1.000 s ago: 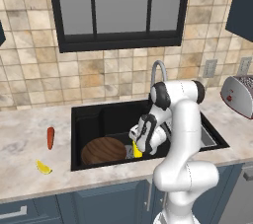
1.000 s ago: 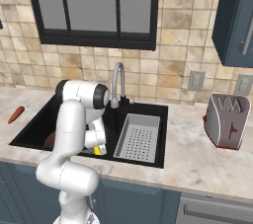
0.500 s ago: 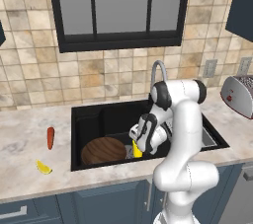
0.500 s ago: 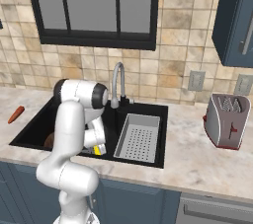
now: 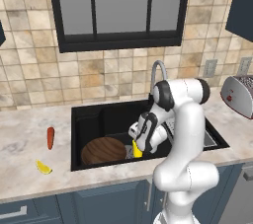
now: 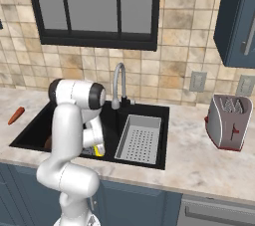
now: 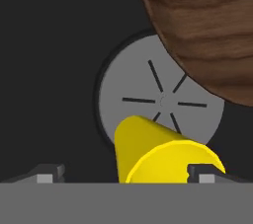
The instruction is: Remove the carrot and lemon wedge from the sink. Then move the bowl and cup from the counter to the sink for washing.
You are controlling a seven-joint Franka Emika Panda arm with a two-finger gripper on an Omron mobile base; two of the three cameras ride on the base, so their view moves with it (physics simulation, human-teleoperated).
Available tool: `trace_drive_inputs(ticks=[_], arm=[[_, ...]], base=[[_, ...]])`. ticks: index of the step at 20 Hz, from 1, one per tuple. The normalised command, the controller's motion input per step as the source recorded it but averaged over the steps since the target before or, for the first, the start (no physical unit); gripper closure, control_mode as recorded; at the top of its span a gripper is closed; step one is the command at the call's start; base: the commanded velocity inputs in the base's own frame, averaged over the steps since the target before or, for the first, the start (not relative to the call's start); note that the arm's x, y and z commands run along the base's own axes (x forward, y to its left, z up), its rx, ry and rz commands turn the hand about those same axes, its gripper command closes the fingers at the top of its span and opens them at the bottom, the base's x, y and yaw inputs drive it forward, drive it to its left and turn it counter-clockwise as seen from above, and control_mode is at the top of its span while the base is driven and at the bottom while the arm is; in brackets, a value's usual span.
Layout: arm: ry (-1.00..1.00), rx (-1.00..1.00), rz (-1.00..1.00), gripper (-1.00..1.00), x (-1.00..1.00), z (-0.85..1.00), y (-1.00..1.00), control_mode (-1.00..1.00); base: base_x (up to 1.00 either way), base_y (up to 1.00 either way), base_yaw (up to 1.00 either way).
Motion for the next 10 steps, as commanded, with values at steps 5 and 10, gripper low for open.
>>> trace_drive_inputs(ticks=[5,10], arm=[[0.00,0.00,0.00,-1.00,-0.07,0.34,0.00,-1.00],[0.00,0.00,0.00,-1.00,-0.09,0.39,0.00,-1.00]], base=[[0.00,0.00,0.00],[0.00,0.00,0.00]])
